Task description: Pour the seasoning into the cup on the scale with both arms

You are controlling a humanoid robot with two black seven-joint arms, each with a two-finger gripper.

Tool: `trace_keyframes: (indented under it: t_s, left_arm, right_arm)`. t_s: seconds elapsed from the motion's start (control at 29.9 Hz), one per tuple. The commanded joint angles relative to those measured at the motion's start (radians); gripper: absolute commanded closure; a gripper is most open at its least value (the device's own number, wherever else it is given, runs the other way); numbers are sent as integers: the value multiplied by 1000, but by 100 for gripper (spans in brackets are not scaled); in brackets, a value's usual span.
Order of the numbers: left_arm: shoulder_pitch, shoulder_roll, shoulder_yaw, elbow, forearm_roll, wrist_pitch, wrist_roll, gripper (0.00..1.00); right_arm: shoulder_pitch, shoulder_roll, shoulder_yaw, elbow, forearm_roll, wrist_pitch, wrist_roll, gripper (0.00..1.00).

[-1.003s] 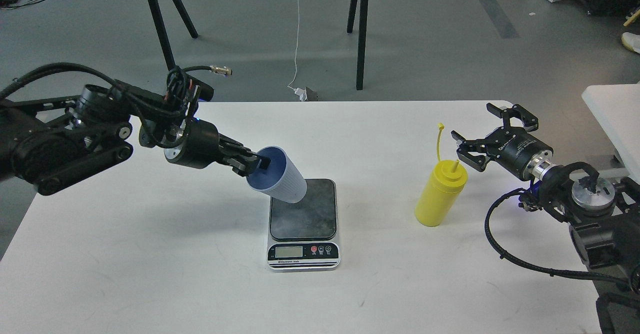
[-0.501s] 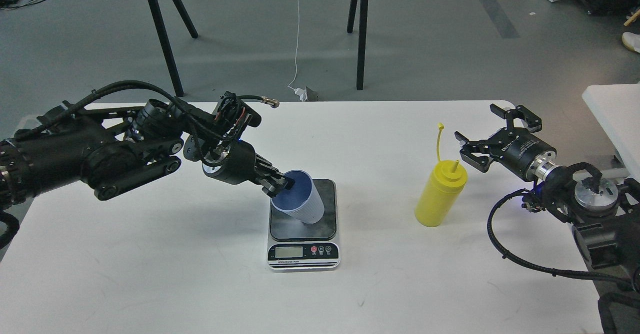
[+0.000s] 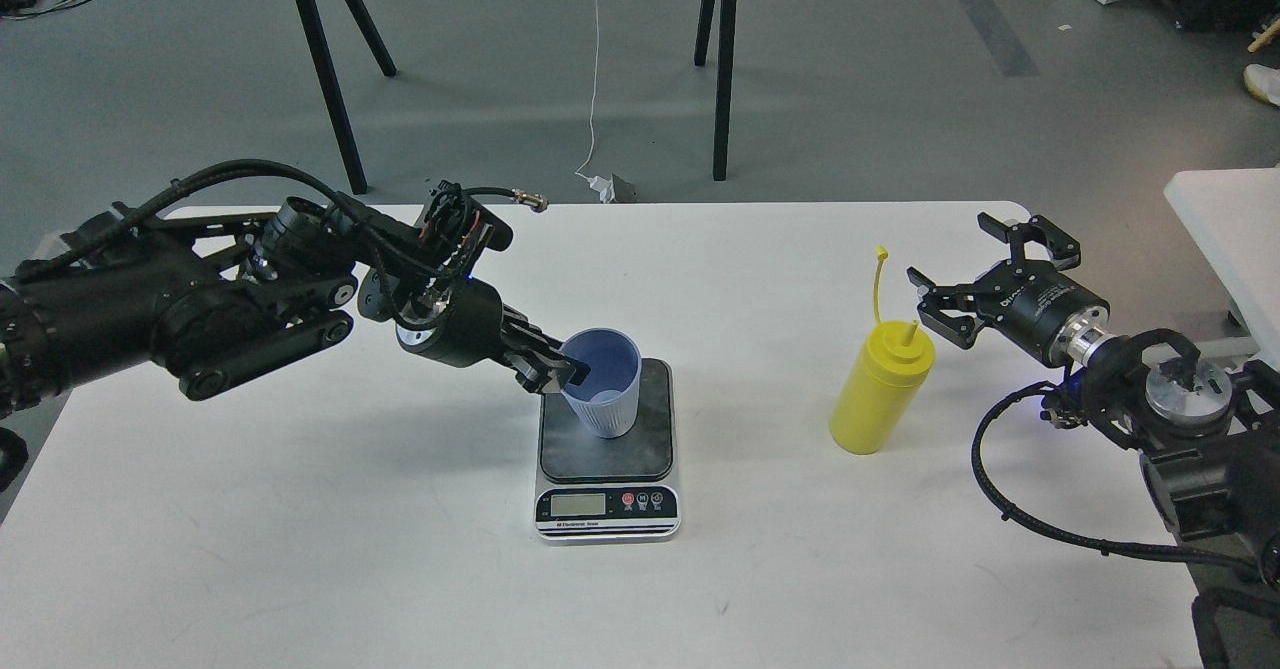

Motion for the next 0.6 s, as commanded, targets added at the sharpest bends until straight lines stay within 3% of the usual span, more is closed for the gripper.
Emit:
trace_keyframes:
  t_s: [0.0, 0.13, 0.27, 0.47, 0.57]
  left_arm:
    - [-1, 2, -8, 0, -19, 0, 0, 25]
    - [-17, 37, -22, 2, -148, 0, 0, 6]
    - [-63, 100, -25, 12, -277, 0, 0, 3]
    - [-67, 173, -39, 100, -472, 0, 0, 1]
    - [-54, 204, -98, 175, -660, 0, 0, 1]
  right_arm:
    - [1, 0, 2, 2, 0, 0, 0, 1]
    - [15, -5, 0, 29, 0, 0, -1, 1]
    - [47, -52, 2, 90, 0, 0, -6, 1]
    - [29, -264, 5, 296, 18, 0, -36, 1]
    - [-95, -380, 11, 412, 101, 0, -61, 1]
